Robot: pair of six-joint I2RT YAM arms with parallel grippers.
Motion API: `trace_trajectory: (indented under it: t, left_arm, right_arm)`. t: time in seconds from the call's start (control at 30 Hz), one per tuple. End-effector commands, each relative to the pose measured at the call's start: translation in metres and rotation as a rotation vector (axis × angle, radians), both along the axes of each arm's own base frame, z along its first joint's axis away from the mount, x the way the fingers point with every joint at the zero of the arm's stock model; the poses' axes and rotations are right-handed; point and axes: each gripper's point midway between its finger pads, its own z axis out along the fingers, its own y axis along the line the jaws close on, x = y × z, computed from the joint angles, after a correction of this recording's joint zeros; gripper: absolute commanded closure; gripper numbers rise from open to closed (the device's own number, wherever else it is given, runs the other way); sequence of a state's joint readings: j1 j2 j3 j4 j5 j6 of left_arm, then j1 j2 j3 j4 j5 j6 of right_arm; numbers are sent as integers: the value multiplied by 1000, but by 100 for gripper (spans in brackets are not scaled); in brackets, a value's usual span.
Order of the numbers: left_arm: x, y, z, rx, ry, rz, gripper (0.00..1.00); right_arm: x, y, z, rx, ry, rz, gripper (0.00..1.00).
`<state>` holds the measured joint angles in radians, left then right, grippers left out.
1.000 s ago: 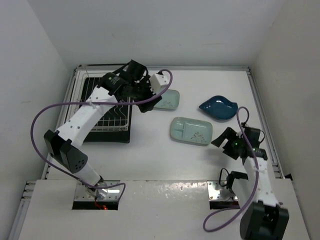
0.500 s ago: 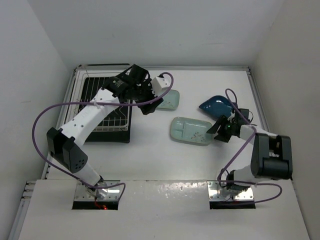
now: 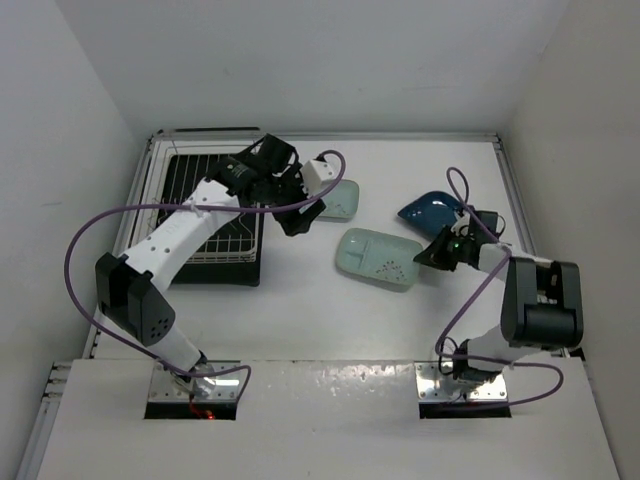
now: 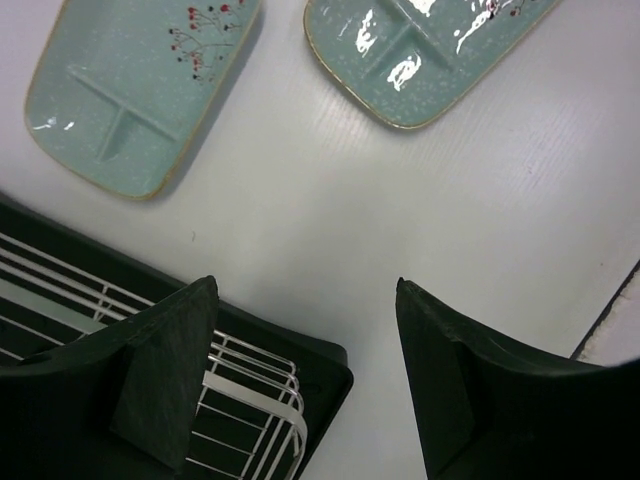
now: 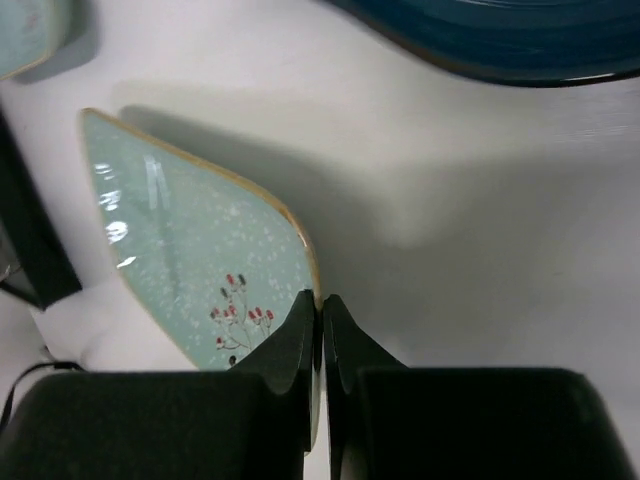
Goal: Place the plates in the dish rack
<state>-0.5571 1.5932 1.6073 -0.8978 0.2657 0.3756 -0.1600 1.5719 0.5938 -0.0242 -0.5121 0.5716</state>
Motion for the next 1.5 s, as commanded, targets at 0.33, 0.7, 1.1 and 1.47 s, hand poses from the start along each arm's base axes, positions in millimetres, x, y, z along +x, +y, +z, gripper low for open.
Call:
trace_trajectory:
  t: [0.33, 0.7, 1.1, 1.47]
  left_arm:
    - [-22, -73, 24, -184, 15, -214, 18]
    - [-34, -102, 16, -242, 98, -291, 18]
    - [-57, -82, -12, -189, 144, -317, 59]
    - [-67, -83, 4, -243, 181, -278, 100]
  right_arm:
    - [-13, 76, 162, -24, -582, 431, 100]
    - [-32, 124, 236, 43, -762, 627, 100]
    - [-27, 133, 253, 98, -847, 613, 100]
    - [-15, 127, 241, 51, -793, 543, 98]
